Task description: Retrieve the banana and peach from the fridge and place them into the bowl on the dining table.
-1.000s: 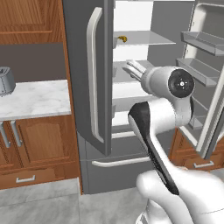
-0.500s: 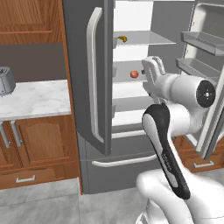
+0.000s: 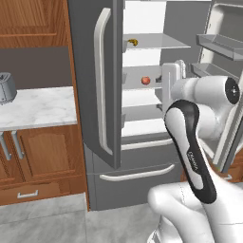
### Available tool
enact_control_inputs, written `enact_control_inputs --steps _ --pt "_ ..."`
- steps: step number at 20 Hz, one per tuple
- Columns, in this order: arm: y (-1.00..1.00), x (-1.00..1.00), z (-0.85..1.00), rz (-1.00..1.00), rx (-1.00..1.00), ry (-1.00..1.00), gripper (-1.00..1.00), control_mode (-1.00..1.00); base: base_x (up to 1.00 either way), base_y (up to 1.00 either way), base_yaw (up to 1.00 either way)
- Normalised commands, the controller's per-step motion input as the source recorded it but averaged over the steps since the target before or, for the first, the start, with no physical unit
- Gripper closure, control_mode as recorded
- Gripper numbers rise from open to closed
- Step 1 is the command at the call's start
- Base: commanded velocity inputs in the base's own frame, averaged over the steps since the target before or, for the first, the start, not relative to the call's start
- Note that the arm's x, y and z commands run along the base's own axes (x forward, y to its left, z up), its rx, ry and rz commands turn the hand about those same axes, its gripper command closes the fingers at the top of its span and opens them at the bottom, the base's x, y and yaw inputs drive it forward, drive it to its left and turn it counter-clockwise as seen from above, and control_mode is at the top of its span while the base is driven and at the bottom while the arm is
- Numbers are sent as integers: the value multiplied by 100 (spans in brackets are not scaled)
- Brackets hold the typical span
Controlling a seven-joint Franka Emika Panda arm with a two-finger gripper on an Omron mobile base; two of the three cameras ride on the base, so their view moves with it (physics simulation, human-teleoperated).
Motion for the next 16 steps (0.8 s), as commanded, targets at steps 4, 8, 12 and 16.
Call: enact_control_inputs --steps 4,8,12,16 --pt "10 48 -27 14 11 12 -100 -100 0 0 0" --pt "0 57 -20 18 9 3 -100 -100 0 0 0" --pt "1 58 -26 19 3 0 -100 -100 0 0 0" --pt "2 54 -21 14 0 0 -100 -100 0 0 0"
